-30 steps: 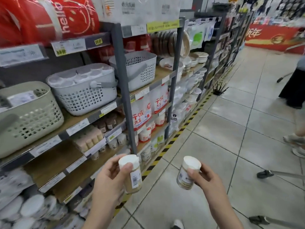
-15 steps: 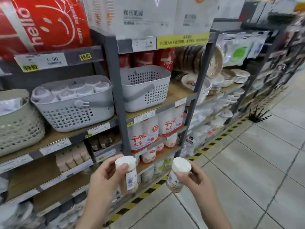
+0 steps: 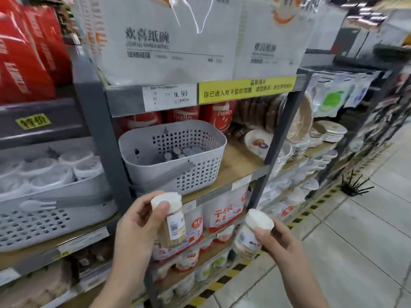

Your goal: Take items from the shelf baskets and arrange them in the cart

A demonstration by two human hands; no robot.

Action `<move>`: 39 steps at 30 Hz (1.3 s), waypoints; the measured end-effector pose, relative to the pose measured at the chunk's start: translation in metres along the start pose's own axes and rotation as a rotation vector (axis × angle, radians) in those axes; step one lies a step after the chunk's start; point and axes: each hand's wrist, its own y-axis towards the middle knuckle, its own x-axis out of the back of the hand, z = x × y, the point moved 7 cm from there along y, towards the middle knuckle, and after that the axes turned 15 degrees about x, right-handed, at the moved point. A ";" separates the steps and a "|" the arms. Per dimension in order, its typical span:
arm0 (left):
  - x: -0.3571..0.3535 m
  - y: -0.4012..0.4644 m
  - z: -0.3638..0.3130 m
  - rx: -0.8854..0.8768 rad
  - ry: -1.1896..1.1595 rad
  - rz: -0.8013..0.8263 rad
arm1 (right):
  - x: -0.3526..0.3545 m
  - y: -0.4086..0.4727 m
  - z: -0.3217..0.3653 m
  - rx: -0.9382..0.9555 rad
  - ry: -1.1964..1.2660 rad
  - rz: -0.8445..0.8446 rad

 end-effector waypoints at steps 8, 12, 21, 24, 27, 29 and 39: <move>-0.021 0.067 -0.061 -0.201 -0.002 -0.124 | -0.014 0.092 0.009 0.067 0.083 0.016; -0.020 0.090 -0.081 -0.246 0.009 -0.189 | -0.040 0.136 0.024 0.115 0.173 0.106; -0.019 0.122 -0.096 -0.239 0.119 -0.325 | -0.086 0.216 0.040 0.260 0.171 0.204; -0.023 0.132 -0.096 -0.210 0.285 -0.316 | -0.105 0.232 0.048 0.340 0.047 0.323; -0.023 0.141 -0.091 -0.152 0.468 -0.336 | -0.127 0.249 0.055 0.442 -0.122 0.465; -0.021 0.145 -0.088 -0.137 0.565 -0.359 | -0.141 0.259 0.050 0.448 -0.257 0.571; -0.016 0.163 -0.068 0.169 0.985 -0.308 | -0.185 0.273 0.007 0.227 -0.637 1.179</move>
